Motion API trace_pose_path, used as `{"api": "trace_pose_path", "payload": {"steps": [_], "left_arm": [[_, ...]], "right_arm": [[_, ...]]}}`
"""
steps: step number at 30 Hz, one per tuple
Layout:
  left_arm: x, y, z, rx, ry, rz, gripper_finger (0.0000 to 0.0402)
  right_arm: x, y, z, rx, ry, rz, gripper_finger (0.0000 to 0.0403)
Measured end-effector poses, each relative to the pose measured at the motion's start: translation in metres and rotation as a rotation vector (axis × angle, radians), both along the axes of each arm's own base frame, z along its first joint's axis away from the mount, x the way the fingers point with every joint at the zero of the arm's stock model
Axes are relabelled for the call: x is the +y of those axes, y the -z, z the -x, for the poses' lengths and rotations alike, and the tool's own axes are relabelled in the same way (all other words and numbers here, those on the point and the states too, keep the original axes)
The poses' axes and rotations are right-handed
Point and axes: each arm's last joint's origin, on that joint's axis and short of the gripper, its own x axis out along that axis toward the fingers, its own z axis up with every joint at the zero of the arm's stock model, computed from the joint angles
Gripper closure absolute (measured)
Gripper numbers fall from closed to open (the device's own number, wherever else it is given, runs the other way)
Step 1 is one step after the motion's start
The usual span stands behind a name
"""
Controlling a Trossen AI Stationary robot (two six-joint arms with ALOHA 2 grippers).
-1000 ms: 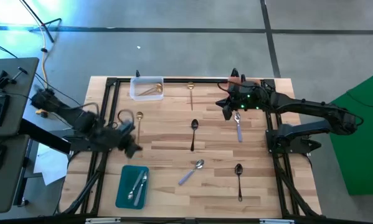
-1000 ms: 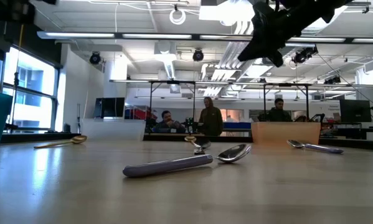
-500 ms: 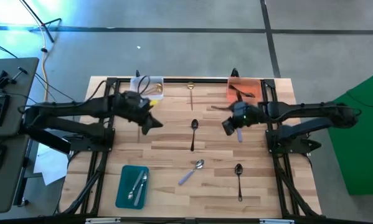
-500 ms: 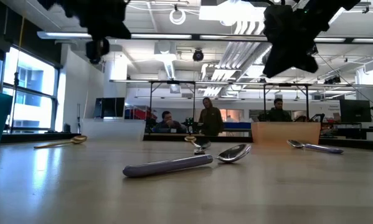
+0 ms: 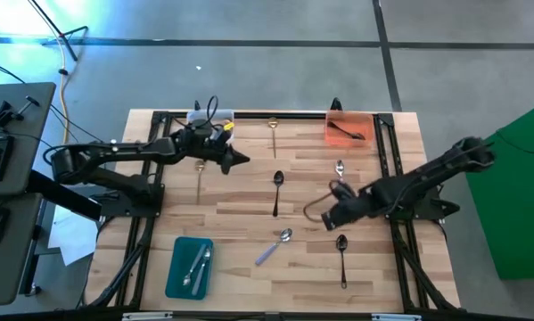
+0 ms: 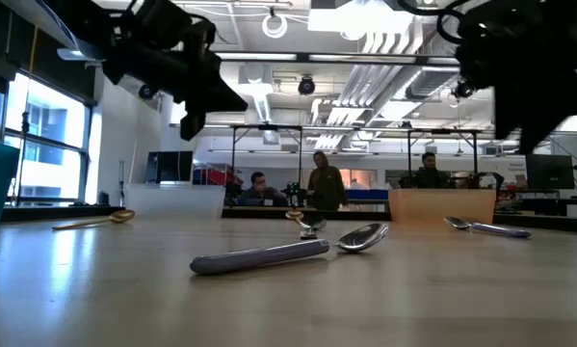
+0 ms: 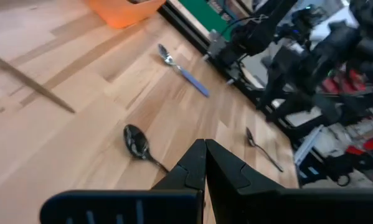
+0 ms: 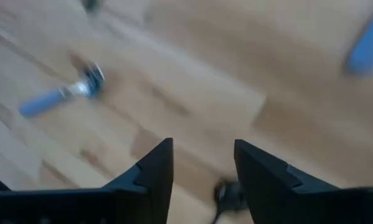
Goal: Sort silverware by color (type)
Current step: Put the bottom black spoon into the orange bin
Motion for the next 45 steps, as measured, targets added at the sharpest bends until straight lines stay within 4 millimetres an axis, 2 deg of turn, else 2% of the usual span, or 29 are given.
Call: {"api": "trace_pose_path", "payload": {"steps": [5,11,15,20,26,32,39,45], "left_arm": [[0.01,0.008,-0.003,-0.017,0.047,0.019,0.0401],[0.022,0.012,0.0,-0.017,0.061,0.015,0.0401],[0.028,0.013,0.003,-0.019,0.066,0.005,0.0401],[0.033,0.013,0.006,-0.025,0.071,0.004,0.0401],[0.036,0.014,0.009,-0.018,0.069,0.001,0.0401],[0.039,0.014,0.011,-0.023,0.075,0.0,0.0401],[0.044,0.014,0.014,-0.024,0.057,-0.003,0.0401],[0.049,0.014,0.017,-0.023,0.036,-0.001,0.0401]], "right_arm": [[0.027,0.012,0.003,0.083,0.067,-0.125,0.0223],[0.053,0.022,0.007,0.143,0.153,-0.225,0.0172],[0.065,0.035,0.006,0.202,0.179,-0.243,0.0147],[0.071,0.054,-0.002,0.248,0.229,-0.231,0.0146],[0.078,0.068,-0.009,0.279,0.256,-0.273,0.017],[0.082,0.08,-0.014,0.296,0.298,-0.288,0.0213],[0.081,0.083,-0.013,0.347,0.32,-0.285,0.027],[0.08,0.085,-0.011,0.369,0.268,-0.26,0.0323]]}}
